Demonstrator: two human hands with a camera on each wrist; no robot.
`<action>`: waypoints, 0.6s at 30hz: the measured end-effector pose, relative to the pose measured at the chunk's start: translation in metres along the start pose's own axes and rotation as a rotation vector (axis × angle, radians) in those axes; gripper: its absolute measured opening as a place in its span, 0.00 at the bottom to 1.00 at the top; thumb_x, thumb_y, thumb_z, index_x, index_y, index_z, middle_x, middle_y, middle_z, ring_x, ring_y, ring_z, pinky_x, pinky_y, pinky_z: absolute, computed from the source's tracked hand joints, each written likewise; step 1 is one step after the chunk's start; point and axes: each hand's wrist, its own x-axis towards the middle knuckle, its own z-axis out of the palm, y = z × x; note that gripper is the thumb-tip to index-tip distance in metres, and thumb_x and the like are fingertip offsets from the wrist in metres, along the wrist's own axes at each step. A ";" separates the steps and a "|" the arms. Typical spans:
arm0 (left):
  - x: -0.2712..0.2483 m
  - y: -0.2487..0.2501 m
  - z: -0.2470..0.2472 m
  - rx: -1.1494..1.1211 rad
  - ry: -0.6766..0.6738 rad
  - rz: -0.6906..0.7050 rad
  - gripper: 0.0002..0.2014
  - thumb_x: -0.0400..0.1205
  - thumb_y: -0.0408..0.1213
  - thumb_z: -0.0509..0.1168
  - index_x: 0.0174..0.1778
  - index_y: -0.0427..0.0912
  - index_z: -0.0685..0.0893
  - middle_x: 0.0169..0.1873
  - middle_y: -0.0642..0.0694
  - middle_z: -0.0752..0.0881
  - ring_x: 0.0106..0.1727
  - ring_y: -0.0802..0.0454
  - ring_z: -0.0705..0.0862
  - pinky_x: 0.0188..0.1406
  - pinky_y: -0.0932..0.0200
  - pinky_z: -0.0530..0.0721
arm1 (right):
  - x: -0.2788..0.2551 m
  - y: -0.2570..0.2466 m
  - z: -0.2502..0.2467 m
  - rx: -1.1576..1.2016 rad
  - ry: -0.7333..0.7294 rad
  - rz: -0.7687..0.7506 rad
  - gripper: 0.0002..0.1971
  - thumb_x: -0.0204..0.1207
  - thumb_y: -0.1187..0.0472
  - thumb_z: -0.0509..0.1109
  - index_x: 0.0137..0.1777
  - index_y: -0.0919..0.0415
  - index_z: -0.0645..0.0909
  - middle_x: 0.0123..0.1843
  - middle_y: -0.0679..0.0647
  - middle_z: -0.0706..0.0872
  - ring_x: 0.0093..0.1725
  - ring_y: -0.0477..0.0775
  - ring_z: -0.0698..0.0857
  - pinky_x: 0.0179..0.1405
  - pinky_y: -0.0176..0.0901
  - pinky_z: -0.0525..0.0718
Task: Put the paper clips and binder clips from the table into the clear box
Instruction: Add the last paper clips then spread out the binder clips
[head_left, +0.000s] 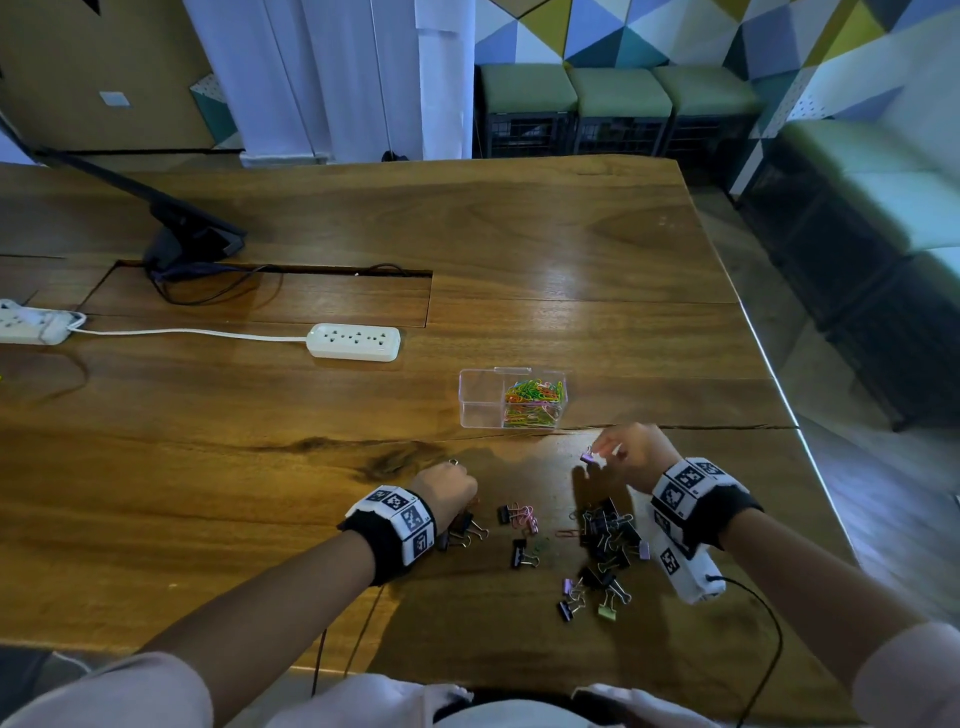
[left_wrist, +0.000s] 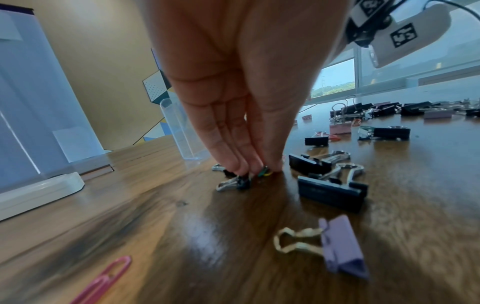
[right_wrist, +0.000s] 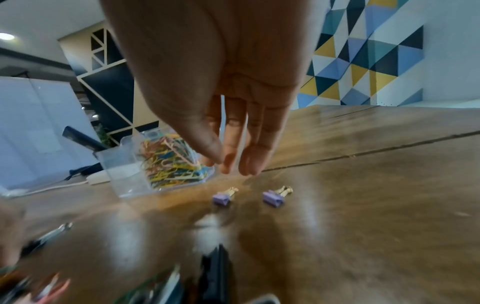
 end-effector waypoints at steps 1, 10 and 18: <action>0.001 0.000 0.000 0.005 0.003 0.001 0.11 0.82 0.28 0.63 0.60 0.35 0.80 0.60 0.38 0.80 0.63 0.41 0.78 0.60 0.49 0.81 | -0.004 0.000 0.004 -0.025 0.001 -0.028 0.12 0.78 0.66 0.63 0.55 0.57 0.85 0.54 0.50 0.88 0.45 0.42 0.81 0.42 0.25 0.77; 0.007 0.004 0.001 0.052 -0.029 0.013 0.11 0.82 0.28 0.60 0.59 0.33 0.80 0.60 0.36 0.81 0.63 0.39 0.78 0.61 0.49 0.79 | -0.003 -0.041 0.051 -0.229 -0.143 -0.370 0.11 0.78 0.60 0.65 0.57 0.55 0.84 0.53 0.50 0.88 0.50 0.49 0.86 0.53 0.41 0.85; 0.010 0.006 -0.004 0.057 -0.030 0.004 0.11 0.81 0.31 0.63 0.58 0.32 0.81 0.60 0.35 0.82 0.64 0.37 0.79 0.58 0.48 0.79 | 0.004 -0.076 0.070 -0.253 -0.277 -0.384 0.19 0.76 0.56 0.70 0.67 0.55 0.78 0.63 0.53 0.82 0.61 0.53 0.81 0.61 0.45 0.81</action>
